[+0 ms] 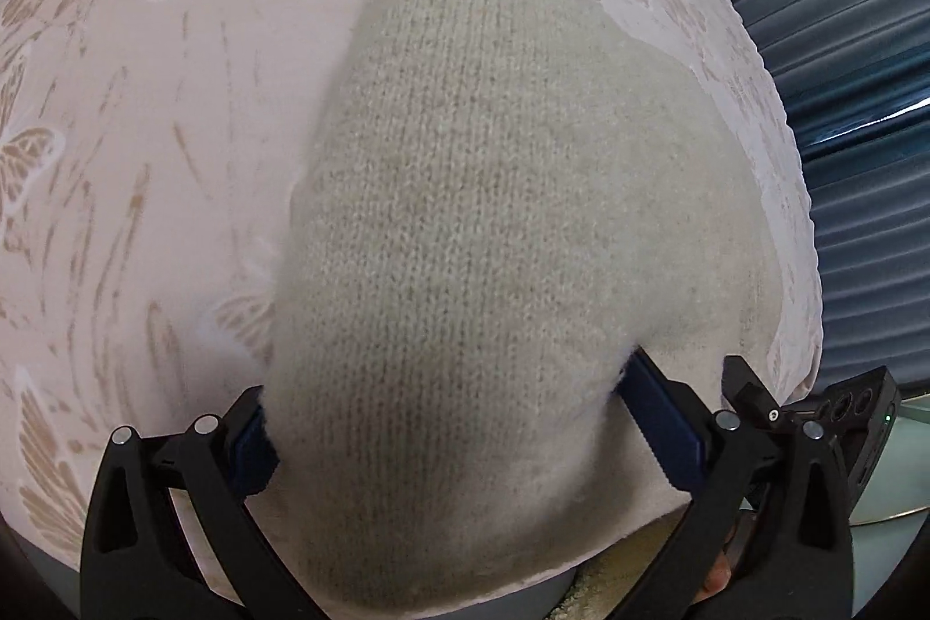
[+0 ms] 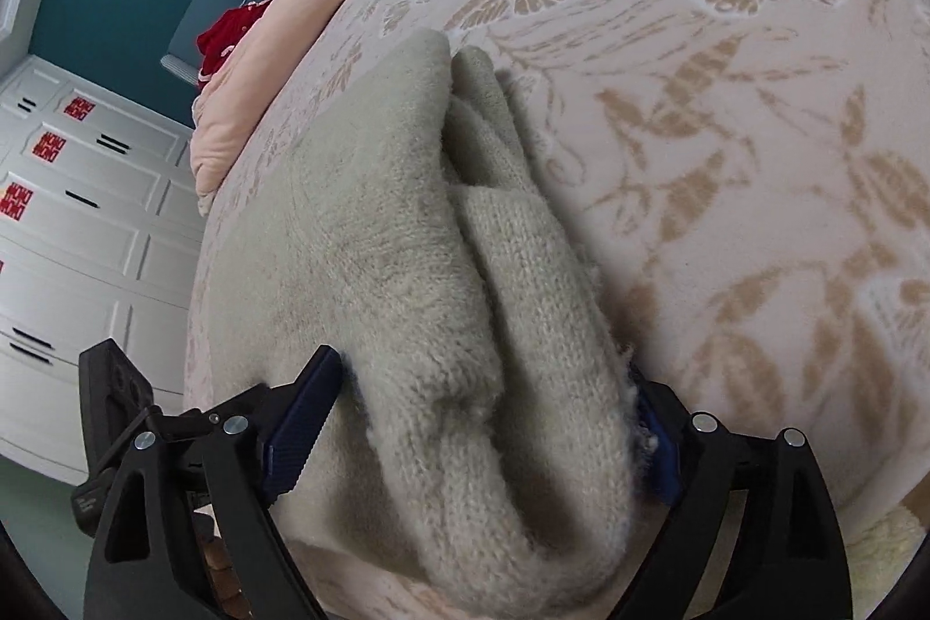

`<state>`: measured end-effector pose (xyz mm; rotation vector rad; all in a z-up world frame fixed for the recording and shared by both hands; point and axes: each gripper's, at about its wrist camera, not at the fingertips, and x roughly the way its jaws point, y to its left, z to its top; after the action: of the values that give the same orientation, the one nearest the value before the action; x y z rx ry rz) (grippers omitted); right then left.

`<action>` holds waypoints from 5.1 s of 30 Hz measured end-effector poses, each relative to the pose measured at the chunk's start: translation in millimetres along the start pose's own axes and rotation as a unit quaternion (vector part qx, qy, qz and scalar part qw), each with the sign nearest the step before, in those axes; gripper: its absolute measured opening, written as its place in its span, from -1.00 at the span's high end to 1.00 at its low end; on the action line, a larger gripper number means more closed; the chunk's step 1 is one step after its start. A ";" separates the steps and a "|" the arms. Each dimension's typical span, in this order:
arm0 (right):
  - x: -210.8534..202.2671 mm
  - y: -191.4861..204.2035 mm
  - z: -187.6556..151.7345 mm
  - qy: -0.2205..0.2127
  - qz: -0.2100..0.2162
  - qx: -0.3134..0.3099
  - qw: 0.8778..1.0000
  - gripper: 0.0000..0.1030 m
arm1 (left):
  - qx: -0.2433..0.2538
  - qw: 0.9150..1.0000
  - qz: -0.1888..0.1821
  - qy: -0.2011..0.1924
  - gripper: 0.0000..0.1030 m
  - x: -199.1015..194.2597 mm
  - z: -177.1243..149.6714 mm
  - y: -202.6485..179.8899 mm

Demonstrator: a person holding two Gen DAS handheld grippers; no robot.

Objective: Fold small clothes

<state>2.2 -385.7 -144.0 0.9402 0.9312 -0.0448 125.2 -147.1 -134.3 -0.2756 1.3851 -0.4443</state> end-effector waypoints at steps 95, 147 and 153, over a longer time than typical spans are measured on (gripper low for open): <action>-12.9 201.4 -217.6 -0.137 -0.223 -0.301 0.917 -0.66 | 0.036 0.932 0.251 -0.260 -0.84 -185.6 -133.6 139.7; -19.4 206.0 -234.5 -0.126 -0.218 -0.312 0.916 -0.66 | 0.076 0.922 0.265 -0.272 -0.84 -182.9 -152.8 114.1; -19.6 206.3 -234.9 -0.127 -0.218 -0.311 0.916 -0.66 | 0.076 0.921 0.267 -0.272 -0.84 -183.0 -152.3 114.1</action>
<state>-81.4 -99.0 -49.5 0.1181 0.8212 -0.2307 -30.6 48.4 -49.5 0.1114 0.8202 -0.0071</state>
